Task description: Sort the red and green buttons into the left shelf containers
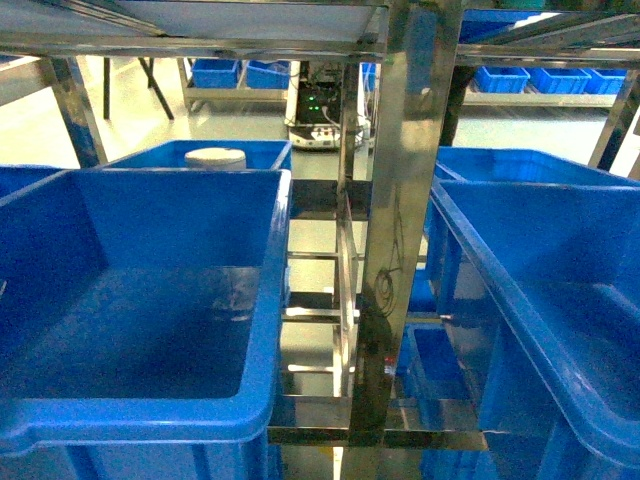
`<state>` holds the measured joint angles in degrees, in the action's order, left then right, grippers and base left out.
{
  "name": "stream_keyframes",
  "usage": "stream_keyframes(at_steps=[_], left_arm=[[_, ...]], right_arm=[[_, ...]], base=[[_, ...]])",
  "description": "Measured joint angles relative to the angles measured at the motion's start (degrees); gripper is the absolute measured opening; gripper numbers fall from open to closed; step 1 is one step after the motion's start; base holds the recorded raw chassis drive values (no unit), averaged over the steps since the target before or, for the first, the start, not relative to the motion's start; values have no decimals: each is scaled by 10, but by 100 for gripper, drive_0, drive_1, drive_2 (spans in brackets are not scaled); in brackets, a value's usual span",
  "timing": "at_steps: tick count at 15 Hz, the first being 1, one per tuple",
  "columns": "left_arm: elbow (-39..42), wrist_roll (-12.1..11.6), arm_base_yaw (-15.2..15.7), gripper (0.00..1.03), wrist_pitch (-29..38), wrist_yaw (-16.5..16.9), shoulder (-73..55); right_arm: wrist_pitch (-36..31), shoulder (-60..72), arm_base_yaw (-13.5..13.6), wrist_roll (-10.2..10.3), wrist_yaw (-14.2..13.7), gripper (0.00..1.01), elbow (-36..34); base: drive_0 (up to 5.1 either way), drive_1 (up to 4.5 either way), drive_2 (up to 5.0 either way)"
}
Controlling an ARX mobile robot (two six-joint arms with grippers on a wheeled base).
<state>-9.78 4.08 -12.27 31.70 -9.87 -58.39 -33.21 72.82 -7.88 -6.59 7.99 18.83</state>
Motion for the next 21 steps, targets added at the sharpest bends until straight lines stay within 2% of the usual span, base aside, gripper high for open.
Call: stream_keyframes(at_steps=[2, 3, 5, 8, 10, 11, 12, 15, 17, 18, 21], left_arm=[[0, 0, 0, 26, 0, 0, 0], [0, 0, 0, 26, 0, 0, 0], [0, 0, 0, 26, 0, 0, 0], [0, 0, 0, 26, 0, 0, 0], [0, 0, 0, 26, 0, 0, 0], [0, 0, 0, 26, 0, 0, 0], [0, 0, 0, 26, 0, 0, 0], [0, 0, 0, 26, 0, 0, 0], [0, 0, 0, 26, 0, 0, 0], [0, 0, 0, 26, 0, 0, 0], [0, 0, 0, 26, 0, 0, 0]], right_arm=[[20, 83, 0, -16, -3, 26, 53], [45, 120, 1, -17, -3, 26, 85], [100, 194, 9, -13, -12, 26, 154], [205, 291, 18, -1, -8, 26, 263], [230, 313, 13, 5, -2, 26, 274], [216, 313, 7, 7, -3, 29, 269], [202, 311, 3, 10, -3, 41, 264], [124, 301, 0, 21, -31, 74, 220], [65, 275, 0, 30, -35, 98, 195], [35, 263, 0, 38, -35, 99, 181], [-25, 203, -1, 38, -46, 98, 131]], base=[[0, 0, 0], [0, 0, 0], [0, 0, 0], [0, 0, 0], [0, 0, 0], [0, 0, 0], [0, 0, 0], [0, 0, 0], [0, 0, 0], [0, 0, 0], [0, 0, 0]])
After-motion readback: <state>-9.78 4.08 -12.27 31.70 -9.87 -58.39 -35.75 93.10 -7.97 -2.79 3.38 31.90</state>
